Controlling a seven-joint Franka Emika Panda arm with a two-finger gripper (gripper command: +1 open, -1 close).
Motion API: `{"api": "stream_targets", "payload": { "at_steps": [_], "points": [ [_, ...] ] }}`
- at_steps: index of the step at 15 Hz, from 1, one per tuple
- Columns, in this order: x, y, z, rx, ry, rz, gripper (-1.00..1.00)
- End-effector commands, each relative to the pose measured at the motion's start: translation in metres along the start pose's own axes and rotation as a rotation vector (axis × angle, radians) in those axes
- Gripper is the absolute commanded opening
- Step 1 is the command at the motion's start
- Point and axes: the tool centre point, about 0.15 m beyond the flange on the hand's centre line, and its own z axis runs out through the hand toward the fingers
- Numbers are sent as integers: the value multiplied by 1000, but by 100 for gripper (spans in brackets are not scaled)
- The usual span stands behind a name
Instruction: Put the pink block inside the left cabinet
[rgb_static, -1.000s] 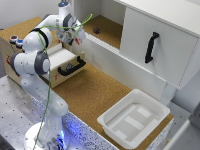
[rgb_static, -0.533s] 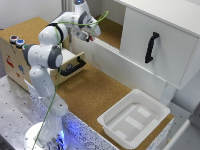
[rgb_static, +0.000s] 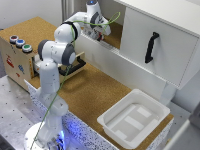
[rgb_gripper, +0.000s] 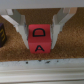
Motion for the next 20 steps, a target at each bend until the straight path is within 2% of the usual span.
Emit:
{"api": "stream_targets", "payload": {
  "at_steps": [1,2,4,9,14,20],
  "points": [
    [16,-1,31,-91,17,21,-100],
    [10,-3,35,-110,30,9,100],
    [-2,-8,39,-147,67,-7,100],
    [-14,-12,21,-151,122,8,100],
    [-41,-18,-17,-117,165,19,100],
    [-99,-28,-68,-75,194,25,100]
  ]
}}
